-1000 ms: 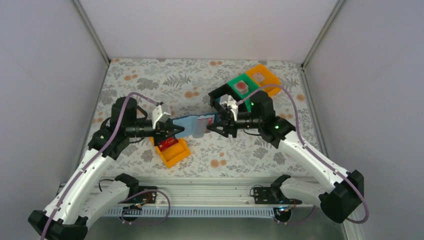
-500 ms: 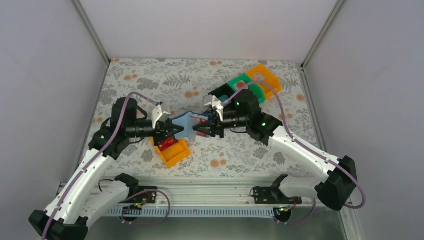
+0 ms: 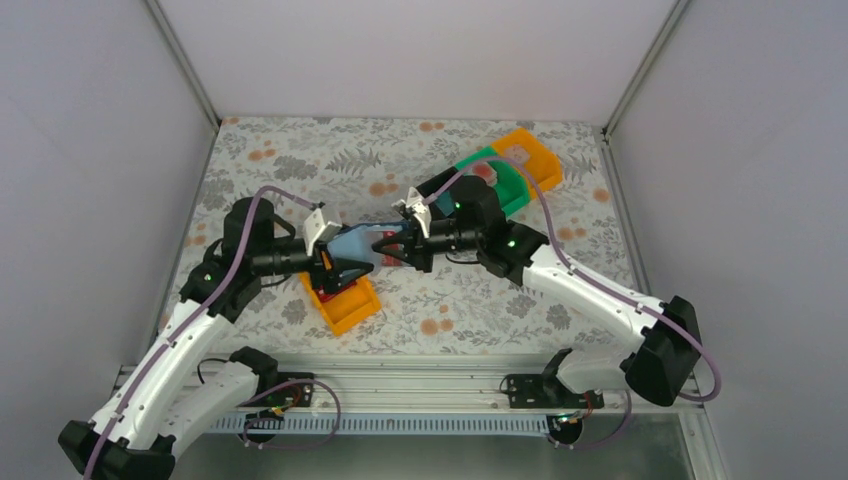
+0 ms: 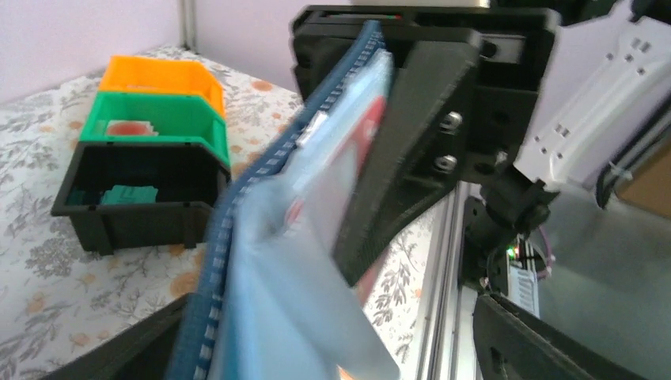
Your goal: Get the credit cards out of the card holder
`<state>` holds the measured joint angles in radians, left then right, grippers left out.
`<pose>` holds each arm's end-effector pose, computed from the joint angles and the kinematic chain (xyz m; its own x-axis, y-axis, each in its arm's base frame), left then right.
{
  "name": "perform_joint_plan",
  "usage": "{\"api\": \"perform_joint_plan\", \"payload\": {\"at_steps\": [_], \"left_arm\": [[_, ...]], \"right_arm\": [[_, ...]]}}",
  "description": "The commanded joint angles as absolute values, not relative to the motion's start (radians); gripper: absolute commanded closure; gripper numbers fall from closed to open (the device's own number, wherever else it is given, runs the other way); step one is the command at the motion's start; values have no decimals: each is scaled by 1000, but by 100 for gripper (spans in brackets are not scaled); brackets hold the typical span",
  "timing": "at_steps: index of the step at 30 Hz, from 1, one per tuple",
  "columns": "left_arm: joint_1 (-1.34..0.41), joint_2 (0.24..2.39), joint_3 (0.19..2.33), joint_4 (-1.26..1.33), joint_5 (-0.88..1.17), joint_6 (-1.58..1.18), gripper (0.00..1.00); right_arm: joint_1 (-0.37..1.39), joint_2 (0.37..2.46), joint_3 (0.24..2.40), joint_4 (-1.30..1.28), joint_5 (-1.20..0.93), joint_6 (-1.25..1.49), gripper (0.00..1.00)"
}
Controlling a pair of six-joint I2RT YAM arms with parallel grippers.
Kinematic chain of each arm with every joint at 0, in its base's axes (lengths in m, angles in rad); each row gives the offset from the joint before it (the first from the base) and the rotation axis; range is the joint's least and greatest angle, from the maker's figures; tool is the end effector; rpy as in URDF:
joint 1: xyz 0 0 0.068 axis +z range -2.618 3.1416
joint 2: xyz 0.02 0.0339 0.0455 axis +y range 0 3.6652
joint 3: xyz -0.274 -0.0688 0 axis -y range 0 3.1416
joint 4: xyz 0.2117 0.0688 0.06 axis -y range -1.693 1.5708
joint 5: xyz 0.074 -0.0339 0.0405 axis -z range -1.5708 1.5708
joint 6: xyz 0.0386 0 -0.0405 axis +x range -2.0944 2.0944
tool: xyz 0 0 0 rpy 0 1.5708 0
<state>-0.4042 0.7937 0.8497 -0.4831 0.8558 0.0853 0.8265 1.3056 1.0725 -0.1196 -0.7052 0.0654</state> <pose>0.1046 -0.0765 0.3395 -0.3037 0.1906 -0.9335 0.9189 0.3174 -0.2341 0.1612 0.2119 0.3517 -0.2971 -0.2491 -0.9218 -0.9548 0.0849 0.2848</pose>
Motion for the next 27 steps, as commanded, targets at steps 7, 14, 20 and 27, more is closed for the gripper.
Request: {"api": "perform_joint_plan", "payload": {"at_steps": [7,14,20,27], "left_arm": [[-406,764,783,-405,741,83,66],[-407,750,777,-401,770,91,97],[-408,721,773,-398,823,108,98],[-407,711,767,-390,846,112,98]], "right_arm": [[869,1280,1141,-75,-701,100,96],[868,1248,1139,-111,-720,50,91],[841,1172,1083,-226,-675,-52,54],[810,1165,1045,-267,-610,-32,53]]}}
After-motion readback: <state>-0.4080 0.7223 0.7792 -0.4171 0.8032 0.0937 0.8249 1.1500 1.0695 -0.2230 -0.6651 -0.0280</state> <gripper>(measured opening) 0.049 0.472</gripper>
